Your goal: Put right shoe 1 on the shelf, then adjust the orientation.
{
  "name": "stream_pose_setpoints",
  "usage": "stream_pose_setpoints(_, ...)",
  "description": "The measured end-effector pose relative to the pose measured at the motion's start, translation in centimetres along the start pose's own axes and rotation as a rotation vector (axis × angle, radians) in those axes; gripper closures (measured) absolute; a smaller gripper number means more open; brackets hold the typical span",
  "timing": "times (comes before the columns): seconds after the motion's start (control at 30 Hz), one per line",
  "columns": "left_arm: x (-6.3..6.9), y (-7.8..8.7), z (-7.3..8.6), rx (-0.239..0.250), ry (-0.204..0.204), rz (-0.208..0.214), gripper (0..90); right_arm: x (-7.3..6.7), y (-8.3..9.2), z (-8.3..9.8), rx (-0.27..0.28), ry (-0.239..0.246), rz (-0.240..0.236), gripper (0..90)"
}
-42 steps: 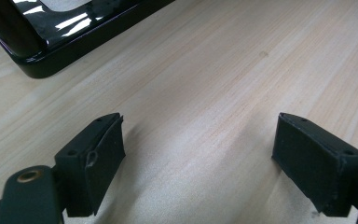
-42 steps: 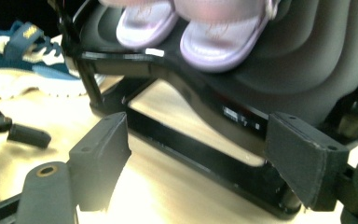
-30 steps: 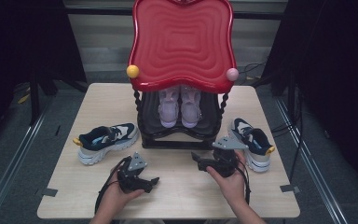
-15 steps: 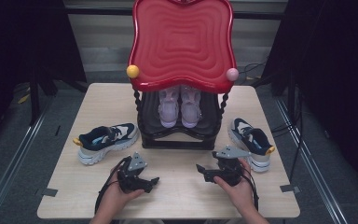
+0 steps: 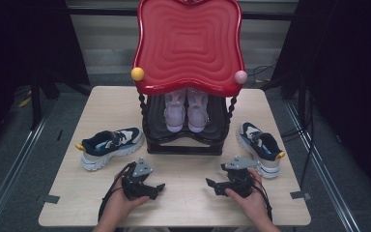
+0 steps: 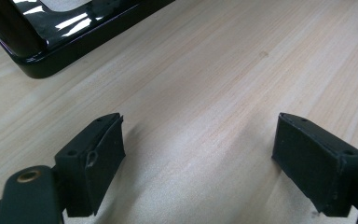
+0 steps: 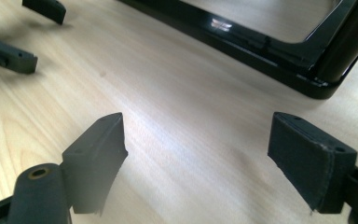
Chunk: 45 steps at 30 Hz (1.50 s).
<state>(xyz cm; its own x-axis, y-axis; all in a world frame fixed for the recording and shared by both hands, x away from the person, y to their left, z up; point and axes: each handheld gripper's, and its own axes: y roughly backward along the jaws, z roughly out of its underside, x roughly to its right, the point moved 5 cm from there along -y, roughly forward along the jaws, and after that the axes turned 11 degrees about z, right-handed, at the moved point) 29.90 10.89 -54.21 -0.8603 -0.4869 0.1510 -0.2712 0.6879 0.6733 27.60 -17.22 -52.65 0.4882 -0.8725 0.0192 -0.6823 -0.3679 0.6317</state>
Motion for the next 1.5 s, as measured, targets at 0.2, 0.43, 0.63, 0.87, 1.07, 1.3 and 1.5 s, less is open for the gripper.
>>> stream_pose_setpoints(0.2,0.0,0.0,0.0,0.0,0.0,0.0,15.8,0.1,-0.2,0.9,-0.039,0.032,-0.004,16.5)
stream_pose_setpoints(0.43,0.0,0.0,0.0,0.001,-0.001,0.001,15.7,0.0,-0.4,1.6,-0.057,0.056,-0.009,15.6)
stream_pose_setpoints(0.63,0.0,0.0,0.0,0.0,-0.002,0.0,15.5,0.1,-0.4,1.9,-0.061,0.063,-0.012,14.9)
stream_pose_setpoints(0.87,0.0,0.0,0.0,-0.002,-0.003,-0.001,15.3,-0.2,-0.4,2.0,-0.066,0.115,-0.002,13.8)
stream_pose_setpoints(1.07,0.0,0.0,0.0,-0.002,-0.003,-0.002,15.1,-0.3,-0.4,2.0,-0.07,0.116,0.001,13.2)
stream_pose_setpoints(1.3,0.0,0.1,0.1,-0.001,0.002,0.005,15.2,-0.3,-0.4,2.0,-0.07,0.116,0.001,13.2)
stream_pose_setpoints(1.5,-0.2,0.4,0.0,-0.043,0.01,-0.001,16.2,-0.3,-0.4,2.0,-0.07,0.117,0.001,13.1)
